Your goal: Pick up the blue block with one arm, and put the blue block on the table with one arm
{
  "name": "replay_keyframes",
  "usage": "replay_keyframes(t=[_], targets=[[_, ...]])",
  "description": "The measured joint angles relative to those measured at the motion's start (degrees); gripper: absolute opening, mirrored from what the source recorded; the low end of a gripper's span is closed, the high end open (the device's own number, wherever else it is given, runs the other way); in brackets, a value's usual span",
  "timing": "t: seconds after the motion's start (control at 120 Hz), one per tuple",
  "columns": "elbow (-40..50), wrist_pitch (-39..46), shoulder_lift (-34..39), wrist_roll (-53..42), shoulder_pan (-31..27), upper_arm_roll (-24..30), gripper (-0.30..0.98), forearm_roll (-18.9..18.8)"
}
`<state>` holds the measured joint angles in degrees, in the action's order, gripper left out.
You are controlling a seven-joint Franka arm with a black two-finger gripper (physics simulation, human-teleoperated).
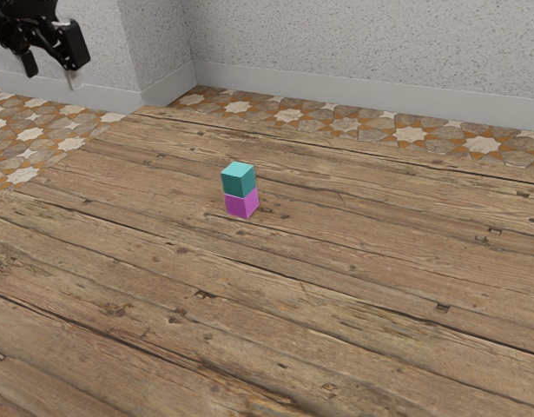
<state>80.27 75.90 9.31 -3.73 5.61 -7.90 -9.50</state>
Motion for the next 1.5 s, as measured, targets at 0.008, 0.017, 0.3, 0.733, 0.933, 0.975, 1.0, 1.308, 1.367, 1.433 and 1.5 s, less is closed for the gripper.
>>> replay_keyframes(t=[0.008,0.017,0.3,0.733,0.933,0.975,1.0,1.308,1.367,1.433,1.5], targets=[[0.0,-0.1,0.0,0.0,0.0,0.0,0.69,0.0],[0.0,-0.1,0.0,-0.1,0.0,0.0,0.69,0.0],[5.8,3.8,-1.9,0.1,-2.1,-1.0,0.69,-2.6],[-5.7,24.0,-29.0,-1.6,-5.7,-2.0,0.69,-0.8],[-15.0,28.2,-41.8,-3.3,-14.2,7.1,0.69,1.5],[-16.7,29.0,-43.6,-3.6,-14.8,8.4,0.69,1.6],[-17.8,29.5,-44.7,-3.8,-14.9,9.1,0.69,1.7],[-24.5,36.5,-52.8,-5.4,-17.8,15.1,0.69,2.0],[-25.3,38.1,-54.4,-5.7,-18.4,16.9,0.69,2.0],[-26.0,39.9,-56.0,-5.9,-18.7,18.3,0.69,2.0],[-26.6,41.5,-57.7,-6.1,-18.8,18.6,0.69,1.9]])
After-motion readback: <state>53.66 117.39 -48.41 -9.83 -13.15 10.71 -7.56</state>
